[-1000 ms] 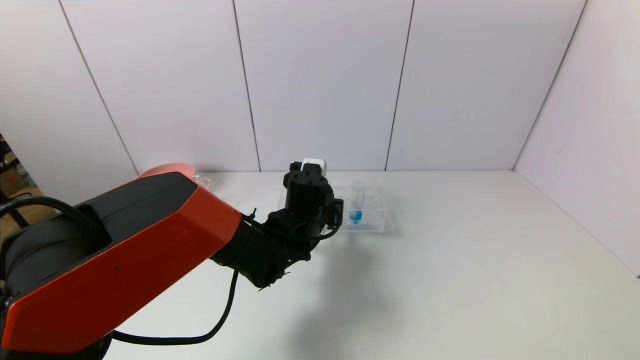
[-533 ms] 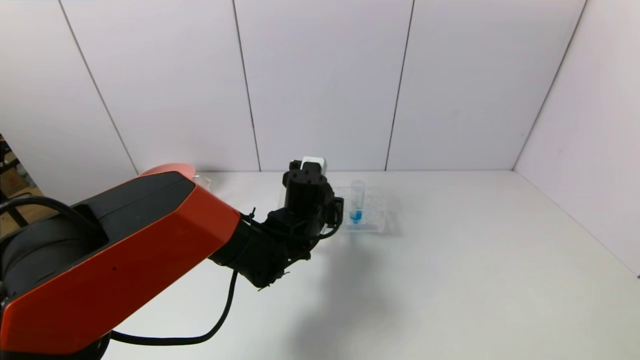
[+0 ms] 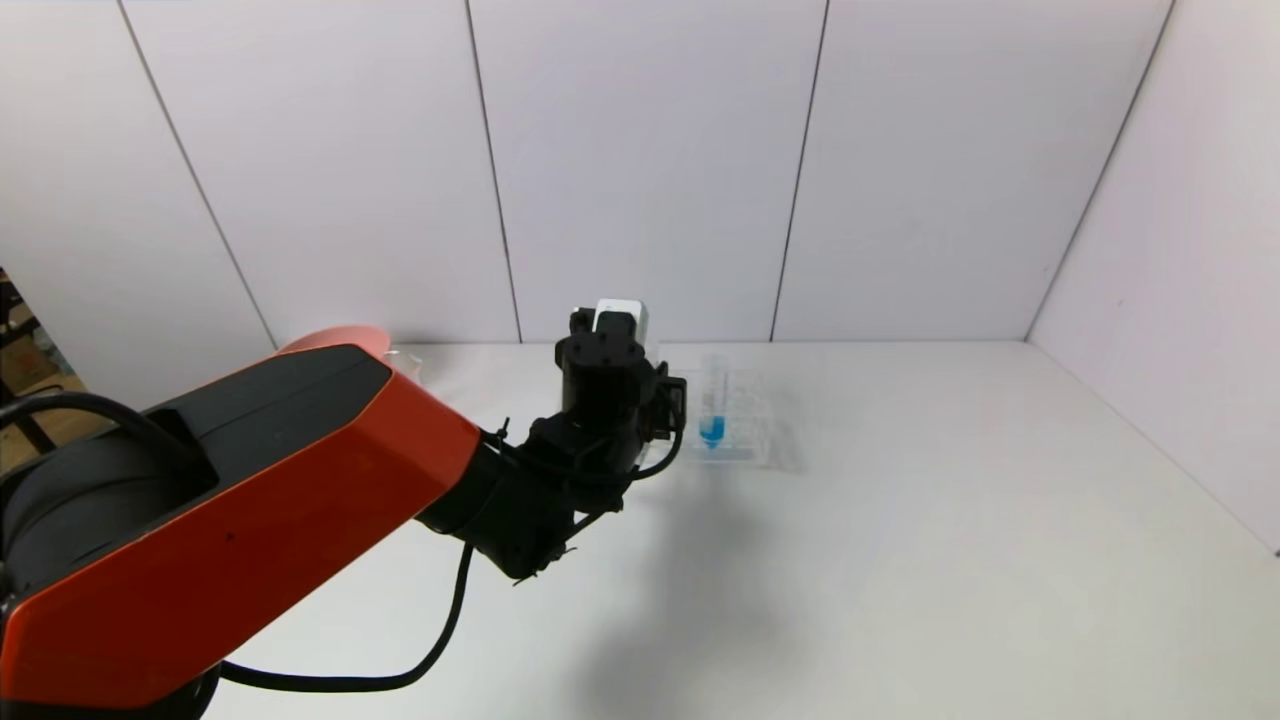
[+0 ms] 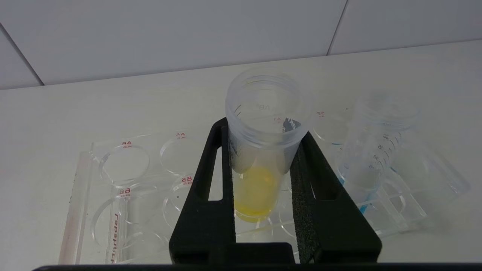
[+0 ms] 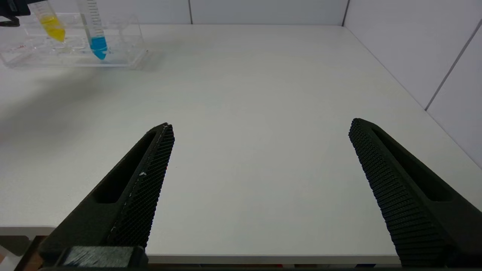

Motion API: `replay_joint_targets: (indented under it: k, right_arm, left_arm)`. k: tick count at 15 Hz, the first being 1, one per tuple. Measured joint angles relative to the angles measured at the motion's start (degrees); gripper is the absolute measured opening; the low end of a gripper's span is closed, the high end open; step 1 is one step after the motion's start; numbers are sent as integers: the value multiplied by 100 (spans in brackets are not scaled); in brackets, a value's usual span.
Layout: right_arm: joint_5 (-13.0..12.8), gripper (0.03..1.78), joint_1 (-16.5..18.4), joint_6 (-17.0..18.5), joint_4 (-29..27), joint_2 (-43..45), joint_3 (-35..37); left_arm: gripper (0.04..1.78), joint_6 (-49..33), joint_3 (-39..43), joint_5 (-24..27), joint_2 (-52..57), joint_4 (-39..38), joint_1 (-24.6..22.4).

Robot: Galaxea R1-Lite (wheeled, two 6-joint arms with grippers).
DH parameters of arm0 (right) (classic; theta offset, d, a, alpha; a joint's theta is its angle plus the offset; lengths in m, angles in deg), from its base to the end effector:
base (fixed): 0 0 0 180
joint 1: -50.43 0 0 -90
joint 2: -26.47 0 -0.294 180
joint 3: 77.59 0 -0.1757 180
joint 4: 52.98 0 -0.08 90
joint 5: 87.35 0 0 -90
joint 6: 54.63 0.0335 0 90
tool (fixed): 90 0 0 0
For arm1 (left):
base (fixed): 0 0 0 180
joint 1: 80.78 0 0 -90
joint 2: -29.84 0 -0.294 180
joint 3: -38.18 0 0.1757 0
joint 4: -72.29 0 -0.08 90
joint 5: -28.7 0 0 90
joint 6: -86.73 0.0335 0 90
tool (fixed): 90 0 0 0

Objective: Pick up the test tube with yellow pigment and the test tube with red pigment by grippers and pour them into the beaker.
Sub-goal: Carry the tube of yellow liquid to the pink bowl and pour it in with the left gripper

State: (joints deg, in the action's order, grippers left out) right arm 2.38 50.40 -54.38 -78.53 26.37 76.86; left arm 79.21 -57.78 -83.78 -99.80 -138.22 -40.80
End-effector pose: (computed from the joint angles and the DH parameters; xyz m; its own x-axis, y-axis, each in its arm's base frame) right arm -0.0218 -0.0002 0.0758 1.0000 -0.0042 -0.0017 0.0042 1.0000 0.0044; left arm 0.3489 -0.2758 0.1228 0.9526 -0.2998 -0.0511 0.2930 0.9498 -0.1097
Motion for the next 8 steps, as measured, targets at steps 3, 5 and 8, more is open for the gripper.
replay_joint_targets:
  k: [3,5,8]
  right_arm:
    - [0,170,0,0,0,0,0]
    - [2,170,0,0,0,0,0]
    - [0,170,0,0,0,0,0]
  left_arm:
    - [44,210,48,-1,26,-333,0]
    - [44,276,113,13,107,-427,1]
    - [44,336,229,11,332,-410,1]
